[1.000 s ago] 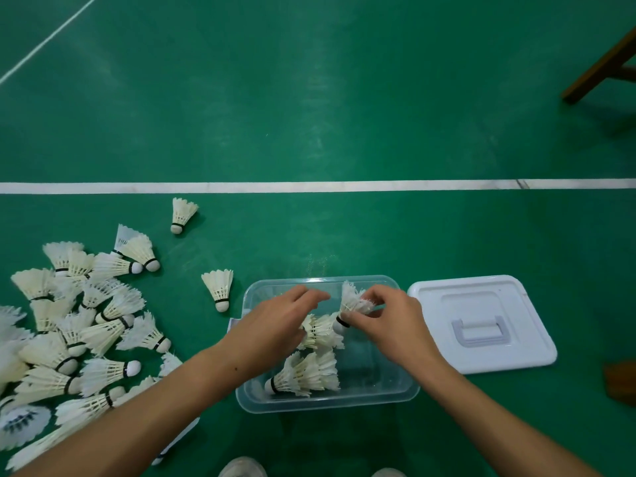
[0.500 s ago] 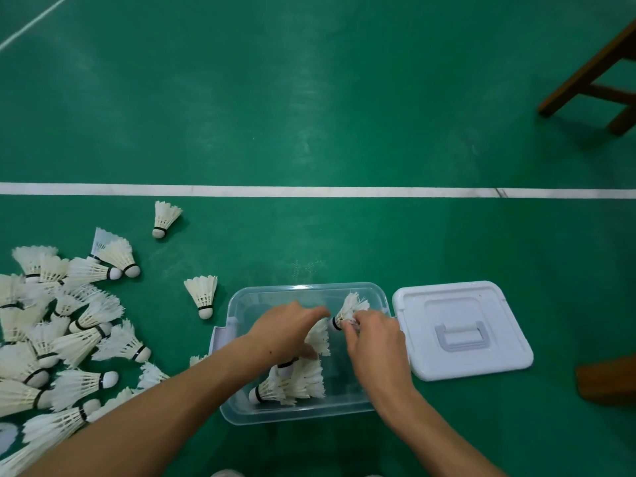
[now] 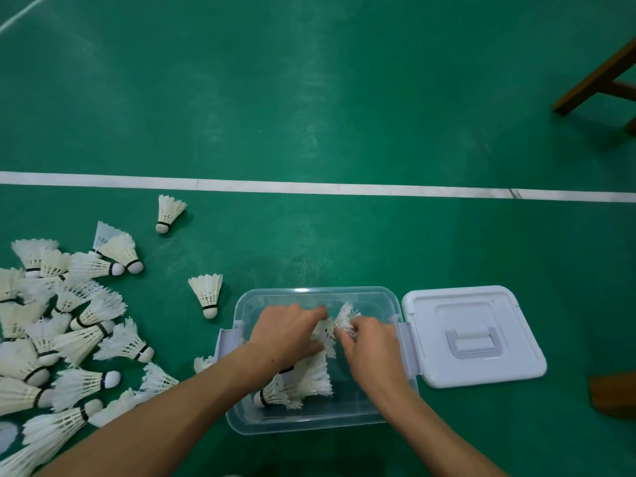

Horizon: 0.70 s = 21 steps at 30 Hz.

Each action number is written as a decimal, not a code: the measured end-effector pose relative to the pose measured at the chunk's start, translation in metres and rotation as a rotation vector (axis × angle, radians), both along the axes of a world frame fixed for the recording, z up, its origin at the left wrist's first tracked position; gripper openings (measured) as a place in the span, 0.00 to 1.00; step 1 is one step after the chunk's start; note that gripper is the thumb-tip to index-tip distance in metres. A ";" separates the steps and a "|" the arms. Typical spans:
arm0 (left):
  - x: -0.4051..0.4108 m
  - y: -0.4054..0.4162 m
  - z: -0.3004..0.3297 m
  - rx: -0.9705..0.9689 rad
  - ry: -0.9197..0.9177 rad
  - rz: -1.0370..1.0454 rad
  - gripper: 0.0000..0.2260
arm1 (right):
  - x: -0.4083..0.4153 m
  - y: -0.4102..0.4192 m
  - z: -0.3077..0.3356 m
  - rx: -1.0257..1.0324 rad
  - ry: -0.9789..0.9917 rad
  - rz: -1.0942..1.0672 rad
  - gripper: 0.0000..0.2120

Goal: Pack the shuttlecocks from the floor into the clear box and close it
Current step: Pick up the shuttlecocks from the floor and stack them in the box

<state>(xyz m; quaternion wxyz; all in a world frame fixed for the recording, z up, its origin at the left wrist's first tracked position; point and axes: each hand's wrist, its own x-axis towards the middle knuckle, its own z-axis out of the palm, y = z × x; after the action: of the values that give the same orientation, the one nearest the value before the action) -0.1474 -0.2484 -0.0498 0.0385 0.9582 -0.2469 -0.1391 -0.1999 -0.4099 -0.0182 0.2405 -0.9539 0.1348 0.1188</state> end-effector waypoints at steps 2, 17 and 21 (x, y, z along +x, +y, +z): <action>0.000 0.002 0.000 -0.008 -0.006 0.019 0.23 | 0.001 0.002 -0.006 0.078 0.066 0.017 0.16; -0.014 0.023 0.045 -0.381 0.000 -0.062 0.29 | 0.012 -0.005 -0.001 0.273 0.382 0.065 0.10; -0.018 0.032 0.078 -0.582 0.000 -0.096 0.30 | -0.008 -0.013 0.039 0.244 0.210 0.132 0.21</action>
<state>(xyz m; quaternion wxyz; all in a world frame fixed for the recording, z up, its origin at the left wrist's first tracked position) -0.1654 -0.2162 0.0282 0.3049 0.8942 -0.3215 -0.0639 -0.2074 -0.4227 0.0206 0.3311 -0.9067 0.0808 0.2486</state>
